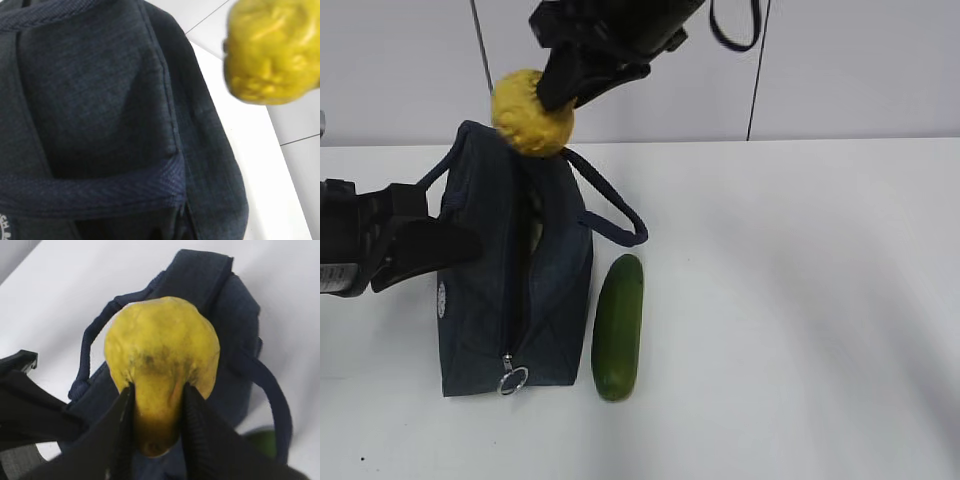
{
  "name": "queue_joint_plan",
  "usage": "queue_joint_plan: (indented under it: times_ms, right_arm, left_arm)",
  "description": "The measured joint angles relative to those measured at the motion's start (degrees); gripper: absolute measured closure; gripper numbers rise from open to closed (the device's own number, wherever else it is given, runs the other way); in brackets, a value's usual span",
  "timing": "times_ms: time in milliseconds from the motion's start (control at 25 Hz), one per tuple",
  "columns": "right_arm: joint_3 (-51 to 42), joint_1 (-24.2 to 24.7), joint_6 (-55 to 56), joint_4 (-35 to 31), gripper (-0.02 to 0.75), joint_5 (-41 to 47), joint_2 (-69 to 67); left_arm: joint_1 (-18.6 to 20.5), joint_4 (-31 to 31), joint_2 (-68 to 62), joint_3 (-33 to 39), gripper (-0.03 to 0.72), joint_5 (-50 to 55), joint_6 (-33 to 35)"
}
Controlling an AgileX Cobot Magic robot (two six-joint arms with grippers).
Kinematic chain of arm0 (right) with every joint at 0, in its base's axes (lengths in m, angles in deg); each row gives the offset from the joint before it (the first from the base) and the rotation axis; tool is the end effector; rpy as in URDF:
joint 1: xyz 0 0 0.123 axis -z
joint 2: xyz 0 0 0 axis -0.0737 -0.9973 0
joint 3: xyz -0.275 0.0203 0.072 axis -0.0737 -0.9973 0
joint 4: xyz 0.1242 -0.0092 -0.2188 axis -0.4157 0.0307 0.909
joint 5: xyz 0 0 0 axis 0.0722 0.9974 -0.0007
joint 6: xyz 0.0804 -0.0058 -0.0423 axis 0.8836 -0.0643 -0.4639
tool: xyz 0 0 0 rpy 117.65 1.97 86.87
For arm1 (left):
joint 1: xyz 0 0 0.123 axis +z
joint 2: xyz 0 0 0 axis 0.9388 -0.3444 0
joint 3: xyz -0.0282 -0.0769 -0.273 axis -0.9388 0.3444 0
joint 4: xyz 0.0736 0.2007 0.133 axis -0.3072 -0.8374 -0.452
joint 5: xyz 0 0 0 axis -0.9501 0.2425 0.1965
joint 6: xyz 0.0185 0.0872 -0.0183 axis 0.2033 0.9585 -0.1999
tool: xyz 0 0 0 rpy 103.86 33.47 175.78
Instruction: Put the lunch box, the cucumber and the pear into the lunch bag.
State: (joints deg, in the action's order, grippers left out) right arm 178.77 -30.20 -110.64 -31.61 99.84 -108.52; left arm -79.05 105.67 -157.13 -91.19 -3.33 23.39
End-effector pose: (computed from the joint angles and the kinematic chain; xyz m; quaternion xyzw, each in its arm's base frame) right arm 0.3880 0.2358 0.3401 -0.3321 0.8632 0.2735 0.2641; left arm 0.2253 -0.0905 0.2211 0.0110 0.8623 -0.3910 0.3217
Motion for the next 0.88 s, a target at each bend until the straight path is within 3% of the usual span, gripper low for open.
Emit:
queue_joint_plan:
  times_ms: [120,480,880]
  right_arm:
    - [0.00,0.00,-3.59,-5.35,0.517,-2.61,-4.29]
    - [0.00,0.00,-4.67,-6.13,0.510,-9.56,-12.37]
    - [0.02,0.00,-7.04,-12.25,0.333,-13.06,-12.49]
  left_arm:
    - [0.00,0.00,0.00,0.00,0.703,0.00,0.00]
    - [0.00,0.00,0.00,0.00,0.703,2.81,0.00]
    - [0.00,-0.45,0.00,0.00,0.703,4.06,0.00]
